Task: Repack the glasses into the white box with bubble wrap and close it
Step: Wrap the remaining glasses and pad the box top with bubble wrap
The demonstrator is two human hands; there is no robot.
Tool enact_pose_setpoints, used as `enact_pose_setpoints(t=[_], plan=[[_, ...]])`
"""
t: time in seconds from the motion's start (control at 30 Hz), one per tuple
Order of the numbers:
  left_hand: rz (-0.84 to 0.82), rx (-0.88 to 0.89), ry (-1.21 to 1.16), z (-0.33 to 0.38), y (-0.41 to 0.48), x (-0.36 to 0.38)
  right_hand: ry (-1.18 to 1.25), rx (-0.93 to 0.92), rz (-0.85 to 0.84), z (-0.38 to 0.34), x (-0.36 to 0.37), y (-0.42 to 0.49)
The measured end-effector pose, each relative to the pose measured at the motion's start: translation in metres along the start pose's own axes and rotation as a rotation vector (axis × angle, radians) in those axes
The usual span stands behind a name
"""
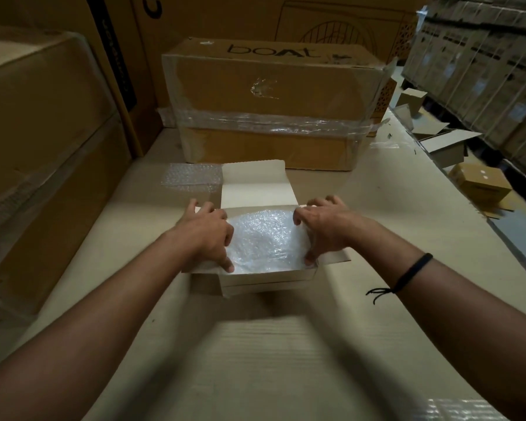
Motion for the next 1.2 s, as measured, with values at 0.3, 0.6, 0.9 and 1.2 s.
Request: enact_pose_setpoints(t=[0.3, 0.6, 0.9, 1.2], plan=[[-0.083, 0.016, 0.092, 0.010, 0.009, 0.014, -0.061, -0.015, -0.170, -0.014, 0.031, 0.016], [-0.101, -0.010, 0.049, 0.010, 0.012, 0.014, -0.016, -0.062, 0.035, -0.003, 0.009, 0.023], [-0.102, -0.021, 0.043, 0.010, 0.015, 0.021, -0.021, 0.000, -0.074, -0.009, 0.027, 0.033], [0.036, -0.040, 0.109, 0.012, 0.008, -0.001, -0.008, 0.023, -0.036, 0.001, 0.016, 0.026]])
Point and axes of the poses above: each hand's wrist, its own y-axis towards the middle knuckle, its own x-axis out of the palm, z = x × y, the point moved 6 cm from there along y, towards the middle knuckle, and after that the axes turned 14 degrees about z, right-handed, at the moved point
